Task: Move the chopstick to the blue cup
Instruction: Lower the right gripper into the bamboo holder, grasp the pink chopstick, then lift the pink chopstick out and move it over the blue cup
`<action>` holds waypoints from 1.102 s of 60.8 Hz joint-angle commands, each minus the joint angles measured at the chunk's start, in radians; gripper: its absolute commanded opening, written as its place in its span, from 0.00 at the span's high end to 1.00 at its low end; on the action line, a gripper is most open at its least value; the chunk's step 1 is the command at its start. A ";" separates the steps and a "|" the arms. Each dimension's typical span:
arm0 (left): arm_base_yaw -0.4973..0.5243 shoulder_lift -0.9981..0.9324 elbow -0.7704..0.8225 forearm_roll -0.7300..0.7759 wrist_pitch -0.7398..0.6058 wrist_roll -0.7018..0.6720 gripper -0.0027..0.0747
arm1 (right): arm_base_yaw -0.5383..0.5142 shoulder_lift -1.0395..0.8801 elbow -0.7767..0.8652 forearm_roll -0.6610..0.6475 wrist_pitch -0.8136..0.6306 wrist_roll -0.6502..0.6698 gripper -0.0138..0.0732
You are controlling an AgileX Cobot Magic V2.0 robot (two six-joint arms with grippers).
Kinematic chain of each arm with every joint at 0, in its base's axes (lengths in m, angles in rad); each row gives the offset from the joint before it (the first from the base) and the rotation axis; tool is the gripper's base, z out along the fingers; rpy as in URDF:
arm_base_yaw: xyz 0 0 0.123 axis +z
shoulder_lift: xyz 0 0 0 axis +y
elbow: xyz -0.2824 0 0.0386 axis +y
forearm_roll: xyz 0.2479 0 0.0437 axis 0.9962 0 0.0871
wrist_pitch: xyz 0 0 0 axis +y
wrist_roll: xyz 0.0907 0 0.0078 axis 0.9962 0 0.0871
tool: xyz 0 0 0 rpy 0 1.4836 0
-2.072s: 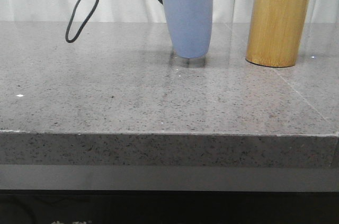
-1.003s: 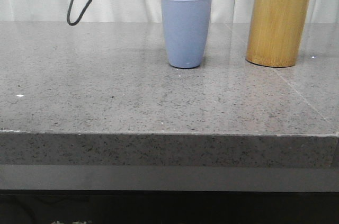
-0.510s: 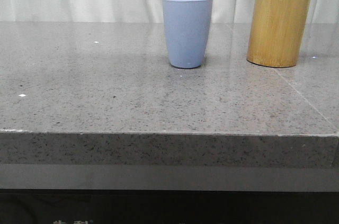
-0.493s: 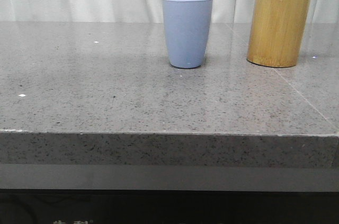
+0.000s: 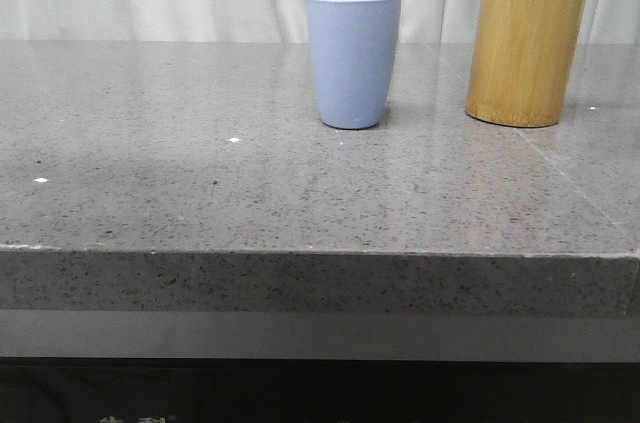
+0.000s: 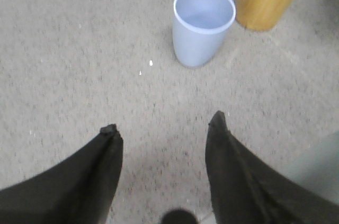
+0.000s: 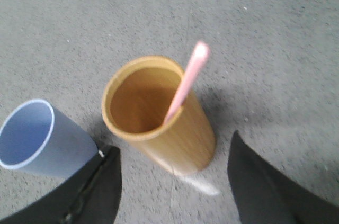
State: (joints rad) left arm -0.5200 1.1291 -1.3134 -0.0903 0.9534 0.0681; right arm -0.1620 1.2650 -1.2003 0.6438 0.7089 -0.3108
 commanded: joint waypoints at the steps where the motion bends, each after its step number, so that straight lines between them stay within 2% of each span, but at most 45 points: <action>1: 0.002 -0.074 0.052 -0.019 -0.089 0.002 0.49 | -0.008 0.035 -0.085 0.062 -0.042 -0.028 0.32; 10: 0.002 -0.110 0.093 -0.019 -0.091 0.002 0.49 | -0.008 0.155 -0.186 0.097 -0.028 -0.028 0.32; 20: 0.002 -0.112 0.093 -0.019 -0.094 0.002 0.49 | -0.007 0.234 -0.255 0.099 -0.011 -0.028 0.39; 36: 0.002 -0.112 0.093 -0.019 -0.100 0.002 0.49 | -0.007 0.254 -0.273 0.099 0.010 -0.028 0.71; 45: 0.002 -0.112 0.093 -0.019 -0.100 0.002 0.49 | -0.007 0.254 -0.273 0.099 0.014 -0.029 0.86; 58: 0.002 -0.112 0.093 -0.019 -0.100 0.002 0.49 | -0.007 0.253 -0.306 0.098 0.041 -0.072 0.97; 67: 0.002 -0.112 0.093 -0.019 -0.100 0.002 0.49 | -0.007 0.252 -0.388 0.064 0.080 -0.077 0.97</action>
State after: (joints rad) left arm -0.5200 1.0353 -1.1955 -0.0925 0.9247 0.0681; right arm -0.1620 1.5574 -1.5137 0.7007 0.8026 -0.3686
